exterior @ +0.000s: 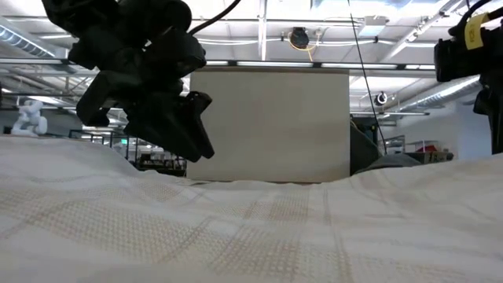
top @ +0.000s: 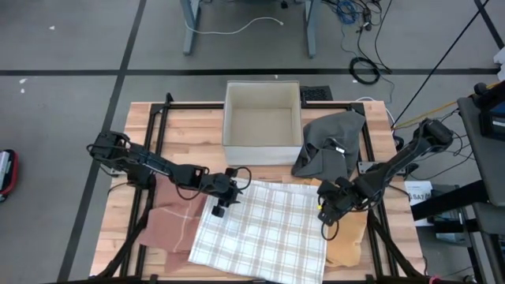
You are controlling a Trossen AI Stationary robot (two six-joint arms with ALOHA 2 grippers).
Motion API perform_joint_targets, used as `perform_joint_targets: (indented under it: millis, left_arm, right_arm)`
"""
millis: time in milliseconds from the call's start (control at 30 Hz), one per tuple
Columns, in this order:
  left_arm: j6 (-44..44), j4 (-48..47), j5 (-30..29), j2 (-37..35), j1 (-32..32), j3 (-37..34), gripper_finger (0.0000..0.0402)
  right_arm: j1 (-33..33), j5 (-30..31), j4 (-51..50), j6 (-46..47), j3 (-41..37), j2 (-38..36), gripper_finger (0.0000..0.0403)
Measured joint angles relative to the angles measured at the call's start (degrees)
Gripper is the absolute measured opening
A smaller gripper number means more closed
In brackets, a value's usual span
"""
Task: Fold towel
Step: Fold the white patterned towel
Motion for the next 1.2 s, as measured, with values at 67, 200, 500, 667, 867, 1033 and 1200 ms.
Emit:
perform_joint_targets:
  millis: [67, 200, 500, 667, 867, 1033, 1200]
  left_arm:
    - [0.00, 0.02, -0.02, 0.00, 0.00, 0.00, 0.0165]
    - [0.04, 0.59, -0.02, 0.00, 0.00, 0.02, 0.0165]
    - [0.94, 0.42, 0.27, 0.00, 0.00, 0.02, 0.0165]
    - [1.25, 1.00, 0.37, 0.00, 0.00, 0.02, 0.0165]
    - [1.21, 1.49, 0.39, 0.00, 0.00, 0.02, 0.0165]
    - [1.03, 1.49, 0.39, 0.00, -0.05, 0.02, 0.0165]
    - [1.05, 1.45, 0.39, 0.00, -0.09, 0.02, 0.0165]
  right_arm:
    - [-0.28, -0.24, -0.08, -0.26, 0.00, 0.90, 0.0127]
    - [-1.26, -1.49, -0.17, -1.92, 0.00, 2.20, 0.0095]
    - [-1.57, -2.58, -3.52, -5.56, 3.03, 2.25, 0.0006]
    - [-1.60, 1.48, -11.56, -7.17, 9.16, 2.23, 0.0001]
    - [-2.00, -2.80, -12.04, -7.75, 9.85, 2.38, 0.0011]
    - [-2.00, -3.32, -10.90, -4.06, 6.45, 2.45, 0.0088]
    - [-2.02, -4.65, -7.20, -3.16, 2.69, 2.45, 0.0166]
